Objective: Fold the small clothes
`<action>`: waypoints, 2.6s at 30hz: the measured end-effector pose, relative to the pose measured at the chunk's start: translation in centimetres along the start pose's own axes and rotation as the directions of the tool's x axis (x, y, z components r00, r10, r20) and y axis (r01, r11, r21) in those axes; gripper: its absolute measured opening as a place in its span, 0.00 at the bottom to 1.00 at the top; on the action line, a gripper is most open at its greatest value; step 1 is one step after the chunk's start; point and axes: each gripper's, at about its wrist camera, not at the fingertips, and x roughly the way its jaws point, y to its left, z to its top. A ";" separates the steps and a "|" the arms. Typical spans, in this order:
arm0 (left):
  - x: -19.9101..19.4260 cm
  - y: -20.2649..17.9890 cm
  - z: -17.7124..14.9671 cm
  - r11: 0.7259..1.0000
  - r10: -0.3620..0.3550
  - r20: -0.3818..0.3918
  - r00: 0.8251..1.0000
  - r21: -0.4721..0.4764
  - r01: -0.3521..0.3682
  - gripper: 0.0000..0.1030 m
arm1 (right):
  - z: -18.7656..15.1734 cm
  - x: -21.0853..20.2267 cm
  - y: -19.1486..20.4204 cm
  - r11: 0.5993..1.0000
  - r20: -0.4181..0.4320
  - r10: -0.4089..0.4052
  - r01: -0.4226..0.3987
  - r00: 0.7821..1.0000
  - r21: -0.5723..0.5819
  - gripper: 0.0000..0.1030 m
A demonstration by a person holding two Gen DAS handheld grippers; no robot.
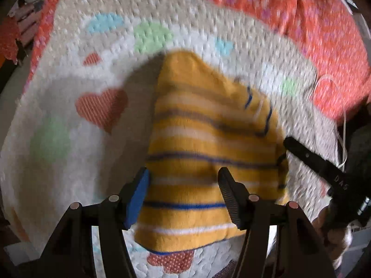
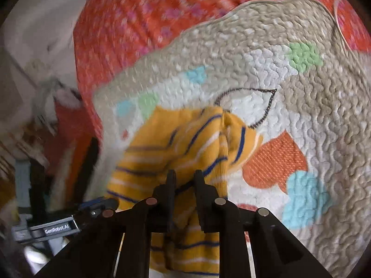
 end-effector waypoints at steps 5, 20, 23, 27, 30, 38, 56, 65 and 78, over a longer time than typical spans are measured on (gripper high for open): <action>1.5 -1.4 -1.6 0.992 0.089 0.010 0.996 0.091 -0.089 0.61 | -1.9 1.1 0.3 0.997 -0.017 -0.052 0.051 0.998 -0.060 0.51; 1.7 -3.7 -2.5 0.983 0.107 0.015 0.994 0.150 -0.108 0.64 | -0.4 1.1 -1.1 0.996 -0.081 -0.090 0.092 0.993 0.020 0.08; 1.9 -4.1 -2.8 0.980 0.108 0.020 0.994 0.165 -0.109 0.66 | -0.7 1.5 -1.5 0.993 -0.100 -0.114 0.117 0.988 0.027 0.08; 2.5 -4.6 -3.0 0.976 0.114 0.023 0.993 0.183 -0.116 0.72 | -0.8 2.7 -2.7 0.991 -0.137 -0.115 0.124 0.984 0.059 0.08; 2.8 -4.8 -2.9 0.973 0.132 0.022 0.991 0.187 -0.134 0.75 | -0.8 3.7 -4.2 0.989 -0.164 -0.053 0.075 0.985 0.127 0.09; -2.9 -4.4 -4.3 0.978 0.088 0.095 0.992 0.183 -0.104 0.75 | -2.3 -0.4 -4.3 0.982 -0.048 -0.022 0.030 0.999 0.188 0.32; -20.3 -6.4 -12.1 0.920 0.263 0.620 0.739 0.070 -0.386 1.00 | -12.3 -9.3 1.6 0.956 0.173 -0.294 0.288 0.940 0.059 0.47; -18.0 -4.6 -12.3 0.951 0.251 0.463 0.850 0.045 -0.306 1.00 | -13.0 -9.6 2.9 0.950 0.197 -0.310 0.312 0.930 0.019 0.58; -10.4 -4.9 -13.3 0.931 0.284 0.267 0.921 0.155 -0.332 1.00 | -12.7 -6.7 3.1 0.967 0.130 -0.255 0.256 0.958 0.007 0.63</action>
